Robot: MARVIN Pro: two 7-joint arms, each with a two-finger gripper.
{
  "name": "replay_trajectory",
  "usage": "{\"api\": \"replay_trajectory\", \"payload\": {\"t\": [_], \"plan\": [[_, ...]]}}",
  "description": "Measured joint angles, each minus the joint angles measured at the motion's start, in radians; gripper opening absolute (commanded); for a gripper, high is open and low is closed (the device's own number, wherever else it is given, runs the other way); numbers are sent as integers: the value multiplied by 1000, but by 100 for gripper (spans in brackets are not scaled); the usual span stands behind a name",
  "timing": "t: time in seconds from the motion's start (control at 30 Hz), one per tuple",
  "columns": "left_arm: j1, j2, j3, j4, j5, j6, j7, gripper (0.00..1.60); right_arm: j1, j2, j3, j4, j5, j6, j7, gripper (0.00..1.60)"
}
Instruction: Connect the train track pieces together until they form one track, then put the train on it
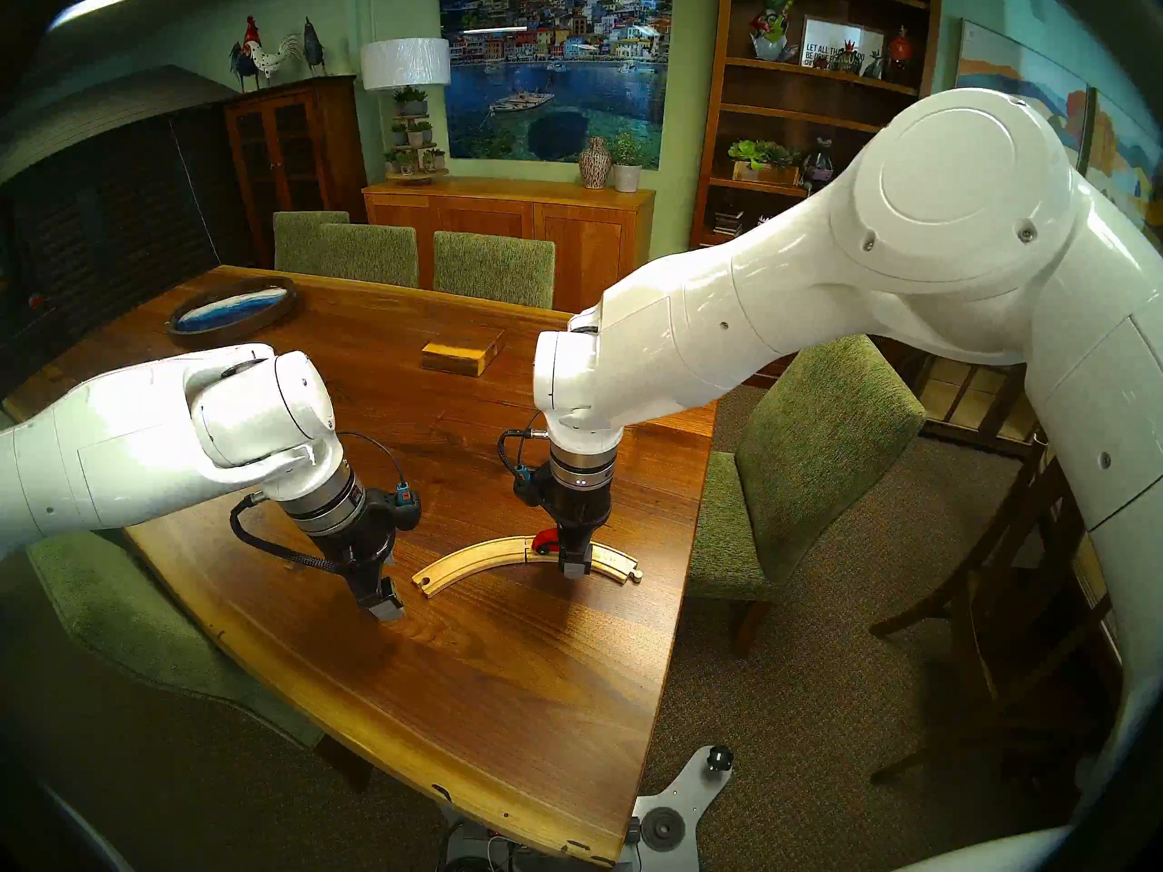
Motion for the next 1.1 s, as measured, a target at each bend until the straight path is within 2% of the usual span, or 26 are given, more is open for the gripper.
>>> {"api": "replay_trajectory", "payload": {"t": [0.07,0.1,0.2,0.23,0.27,0.47,0.5,0.53,0.57,1.1], "plan": [[0,0,0,0,0,0,0,160,4,7,-1,-7,4,1,-4,146],[0,0,0,0,0,0,0,160,7,12,-2,-13,6,2,-7,134],[0,0,0,0,0,0,0,160,15,24,-2,-26,12,3,-16,115],[0,0,0,0,0,0,0,160,18,27,-3,-29,14,3,-18,94],[0,0,0,0,0,0,0,160,20,30,-3,-31,16,3,-21,81],[0,0,0,0,0,0,0,160,21,43,-5,-21,22,-2,-31,43],[0,0,0,0,0,0,0,160,21,45,-6,-17,23,-5,-32,28],[0,0,0,0,0,0,0,160,20,46,-7,-13,23,-8,-33,19],[0,0,0,0,0,0,0,160,18,46,-8,-9,23,-11,-33,0],[0,0,0,0,0,0,0,160,-2,40,-14,32,7,-32,2,0]]}}
